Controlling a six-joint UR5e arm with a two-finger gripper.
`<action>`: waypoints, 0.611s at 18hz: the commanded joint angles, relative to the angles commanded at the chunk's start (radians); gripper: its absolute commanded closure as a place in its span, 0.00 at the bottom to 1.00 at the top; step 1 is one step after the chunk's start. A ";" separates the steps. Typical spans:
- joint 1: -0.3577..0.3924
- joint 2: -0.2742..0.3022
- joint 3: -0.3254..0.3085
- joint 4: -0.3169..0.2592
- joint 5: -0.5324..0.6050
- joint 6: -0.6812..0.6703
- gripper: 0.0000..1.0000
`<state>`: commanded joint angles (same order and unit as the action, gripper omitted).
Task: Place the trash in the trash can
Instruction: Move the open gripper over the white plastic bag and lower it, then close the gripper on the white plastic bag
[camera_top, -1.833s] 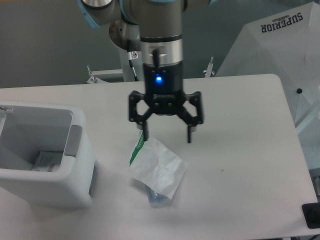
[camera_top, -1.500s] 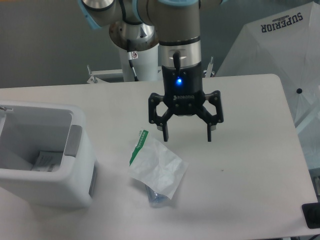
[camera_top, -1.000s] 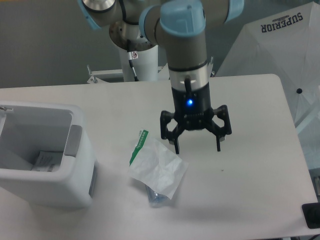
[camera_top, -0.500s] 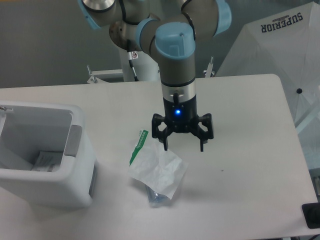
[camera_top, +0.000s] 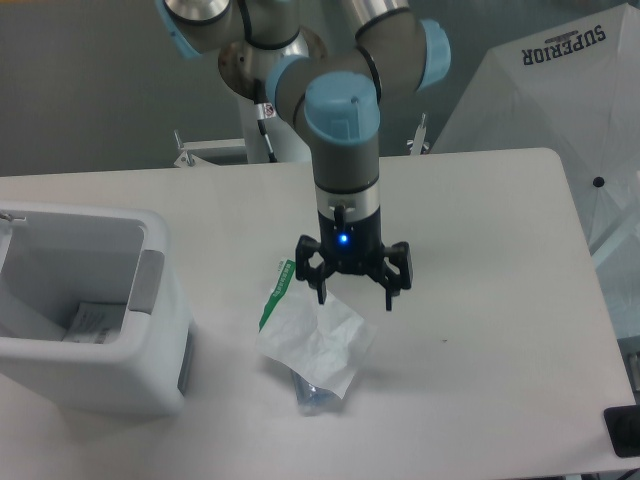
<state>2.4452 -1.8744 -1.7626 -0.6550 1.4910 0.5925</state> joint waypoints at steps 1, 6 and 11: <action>-0.005 -0.006 0.009 0.000 0.003 -0.055 0.00; -0.078 -0.078 0.089 -0.008 0.112 -0.256 0.00; -0.156 -0.146 0.131 -0.026 0.156 -0.391 0.00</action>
<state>2.2888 -2.0202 -1.6321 -0.6810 1.6475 0.2012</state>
